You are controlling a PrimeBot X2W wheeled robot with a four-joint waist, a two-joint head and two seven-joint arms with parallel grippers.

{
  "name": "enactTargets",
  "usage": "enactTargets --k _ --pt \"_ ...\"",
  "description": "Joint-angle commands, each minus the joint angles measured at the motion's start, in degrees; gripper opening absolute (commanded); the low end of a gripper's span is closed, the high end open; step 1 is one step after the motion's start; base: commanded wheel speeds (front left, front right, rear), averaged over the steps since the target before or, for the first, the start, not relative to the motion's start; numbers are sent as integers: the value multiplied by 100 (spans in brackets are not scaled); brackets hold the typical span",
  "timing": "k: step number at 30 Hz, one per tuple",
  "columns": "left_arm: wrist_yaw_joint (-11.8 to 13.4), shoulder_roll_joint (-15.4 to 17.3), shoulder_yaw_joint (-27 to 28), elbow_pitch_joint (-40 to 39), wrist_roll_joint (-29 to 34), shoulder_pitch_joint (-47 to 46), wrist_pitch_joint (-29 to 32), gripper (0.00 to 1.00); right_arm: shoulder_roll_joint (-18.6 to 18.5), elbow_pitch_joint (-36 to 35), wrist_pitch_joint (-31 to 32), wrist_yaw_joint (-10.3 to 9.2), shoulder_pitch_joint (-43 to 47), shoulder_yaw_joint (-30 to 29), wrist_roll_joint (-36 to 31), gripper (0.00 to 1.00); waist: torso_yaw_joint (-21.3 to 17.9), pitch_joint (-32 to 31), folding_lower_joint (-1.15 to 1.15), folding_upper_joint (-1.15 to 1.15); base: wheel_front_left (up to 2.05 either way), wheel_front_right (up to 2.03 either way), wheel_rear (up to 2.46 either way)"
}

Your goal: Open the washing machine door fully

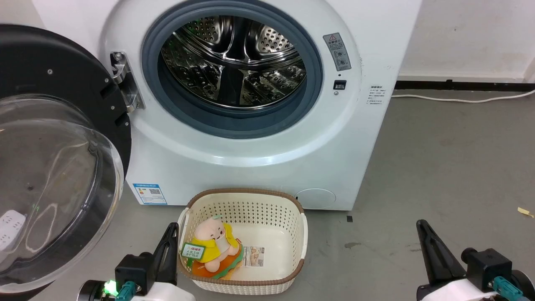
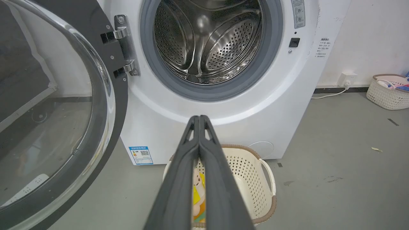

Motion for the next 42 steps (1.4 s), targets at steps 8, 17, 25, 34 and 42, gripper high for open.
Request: enactTargets --k 8,17,25,34,42 --pt "52 -19 69 -53 86 -127 116 0 11 -15 119 4 -161 20 -110 0 -6 -4 0 0 0 0 0" --pt "77 -28 111 -77 130 -169 221 0 12 -18 225 4 -217 30 -171 0 -13 -9 0 0 0 0 0" --pt "99 -36 148 -99 169 -206 315 0 13 -20 319 5 -266 39 -227 0 -18 -13 0 0 0 0 0" --pt "124 -44 190 -124 212 -248 421 0 14 -23 426 5 -322 49 -289 0 -25 -18 0 0 0 0 0" --pt "146 -52 227 -145 251 -285 515 0 15 -25 520 5 -371 58 -344 0 -31 -22 0 0 0 0 0"
